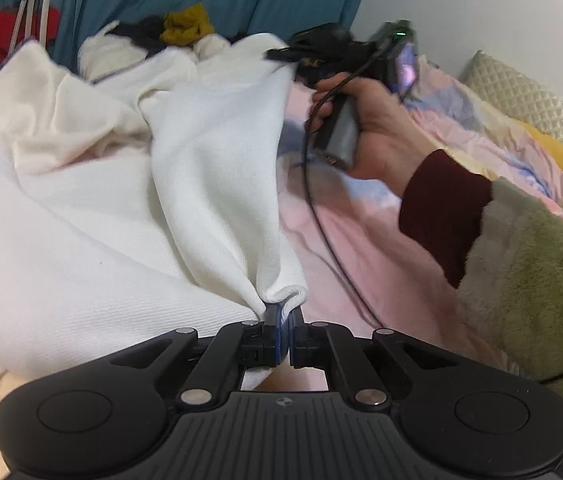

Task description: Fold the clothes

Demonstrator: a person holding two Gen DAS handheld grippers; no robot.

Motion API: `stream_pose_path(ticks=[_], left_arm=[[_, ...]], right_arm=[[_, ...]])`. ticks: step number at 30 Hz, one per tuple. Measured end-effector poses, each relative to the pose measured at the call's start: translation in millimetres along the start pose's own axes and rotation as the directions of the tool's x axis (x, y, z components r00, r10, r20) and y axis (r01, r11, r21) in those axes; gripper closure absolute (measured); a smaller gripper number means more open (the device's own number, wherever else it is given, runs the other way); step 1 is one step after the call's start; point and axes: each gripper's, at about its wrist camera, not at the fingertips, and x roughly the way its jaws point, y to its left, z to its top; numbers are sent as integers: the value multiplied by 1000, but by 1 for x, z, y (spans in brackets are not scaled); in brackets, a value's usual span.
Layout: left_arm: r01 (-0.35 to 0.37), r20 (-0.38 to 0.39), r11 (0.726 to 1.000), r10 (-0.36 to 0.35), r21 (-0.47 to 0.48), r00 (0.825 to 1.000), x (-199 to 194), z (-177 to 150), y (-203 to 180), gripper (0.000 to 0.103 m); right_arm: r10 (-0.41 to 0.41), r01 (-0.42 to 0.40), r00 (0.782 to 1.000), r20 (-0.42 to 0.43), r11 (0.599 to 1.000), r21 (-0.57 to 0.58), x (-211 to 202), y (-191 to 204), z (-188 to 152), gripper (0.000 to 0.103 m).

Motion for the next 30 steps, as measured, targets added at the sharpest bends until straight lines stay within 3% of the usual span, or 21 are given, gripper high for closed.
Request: stream_pose_path(ticks=[3, 6, 9, 12, 15, 18, 21, 23, 25, 27, 30], left_arm=[[0, 57, 999, -3, 49, 998, -8, 1, -5, 99], [2, 84, 999, -6, 41, 996, -9, 6, -6, 99], [20, 128, 998, -27, 53, 991, -14, 10, -9, 99], [45, 143, 999, -48, 28, 988, -13, 13, -9, 99], [35, 122, 999, -38, 27, 992, -6, 12, -9, 98], [30, 73, 999, -32, 22, 997, 2, 2, -6, 98], [21, 57, 999, -23, 40, 998, 0, -6, -11, 97], [5, 49, 998, -8, 67, 999, -7, -9, -18, 95], [-4, 53, 997, 0, 73, 999, -20, -11, -26, 85], [-1, 60, 999, -1, 38, 998, -42, -14, -32, 63], [7, 36, 1000, -6, -10, 999, -78, -20, -39, 52]], right_arm=[[-14, 11, 994, 111, 999, 32, -37, 4, 27, 97], [-62, 47, 972, 227, 997, 67, -82, 1, 52, 97], [-137, 104, 933, 334, 988, 114, -133, -10, 74, 97], [-257, 195, 889, 379, 961, 194, -182, -33, 80, 97], [-400, 326, 871, 287, 905, 272, -209, -64, 78, 97], [-526, 473, 843, 117, 826, 306, -222, -96, 61, 97], [-577, 552, 816, -44, 752, 360, -219, -141, 38, 97], [-570, 547, 819, -62, 744, 383, -219, -149, 32, 97], [-563, 543, 823, -79, 736, 405, -219, -158, 27, 97], [-557, 540, 825, -96, 728, 423, -219, -166, 21, 97], [-594, 590, 799, -94, 744, 313, -212, -152, 23, 97]])
